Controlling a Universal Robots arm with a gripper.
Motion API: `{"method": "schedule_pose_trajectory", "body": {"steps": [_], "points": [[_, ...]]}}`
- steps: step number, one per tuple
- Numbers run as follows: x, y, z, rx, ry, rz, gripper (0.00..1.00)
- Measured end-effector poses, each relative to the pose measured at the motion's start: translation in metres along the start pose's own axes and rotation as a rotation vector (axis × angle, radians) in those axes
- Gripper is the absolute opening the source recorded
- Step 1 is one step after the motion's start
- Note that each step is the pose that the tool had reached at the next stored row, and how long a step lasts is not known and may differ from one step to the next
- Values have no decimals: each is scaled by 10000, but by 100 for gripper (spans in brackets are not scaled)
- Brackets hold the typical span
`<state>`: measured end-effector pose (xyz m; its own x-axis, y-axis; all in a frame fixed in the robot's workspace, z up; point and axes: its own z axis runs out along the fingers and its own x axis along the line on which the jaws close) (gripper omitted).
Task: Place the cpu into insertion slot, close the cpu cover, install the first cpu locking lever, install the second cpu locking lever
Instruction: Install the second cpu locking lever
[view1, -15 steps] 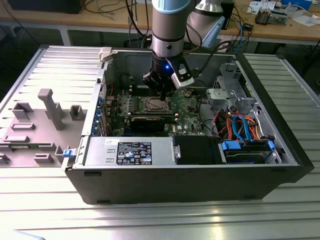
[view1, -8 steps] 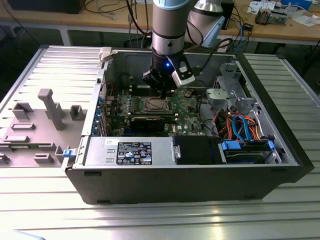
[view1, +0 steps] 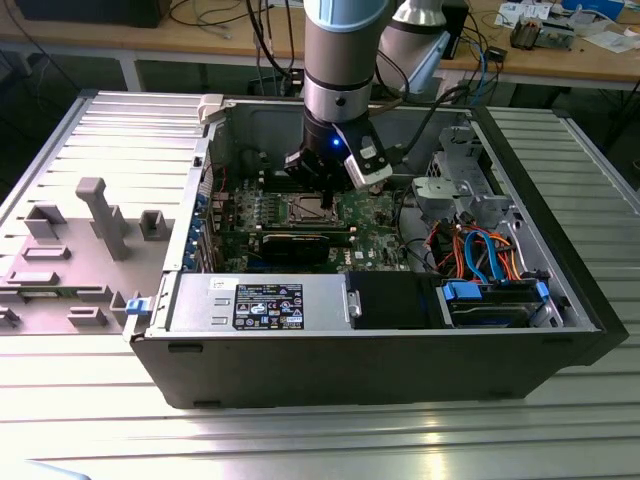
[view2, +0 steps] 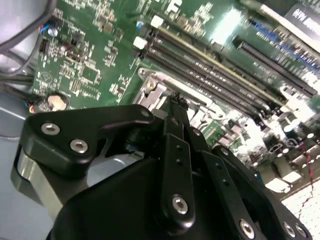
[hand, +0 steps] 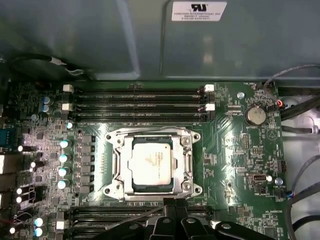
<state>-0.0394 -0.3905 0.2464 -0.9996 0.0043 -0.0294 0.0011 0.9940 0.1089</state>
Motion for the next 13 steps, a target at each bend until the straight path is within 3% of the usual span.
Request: {"method": "schedule_pose_trajectory", "body": {"steps": [3, 5, 13], "points": [[0, -3, -1, 0, 1, 0, 11], [0, -81, -9, 1, 0, 0, 11], [-1, -86, -10, 1, 1, 0, 11]]}}
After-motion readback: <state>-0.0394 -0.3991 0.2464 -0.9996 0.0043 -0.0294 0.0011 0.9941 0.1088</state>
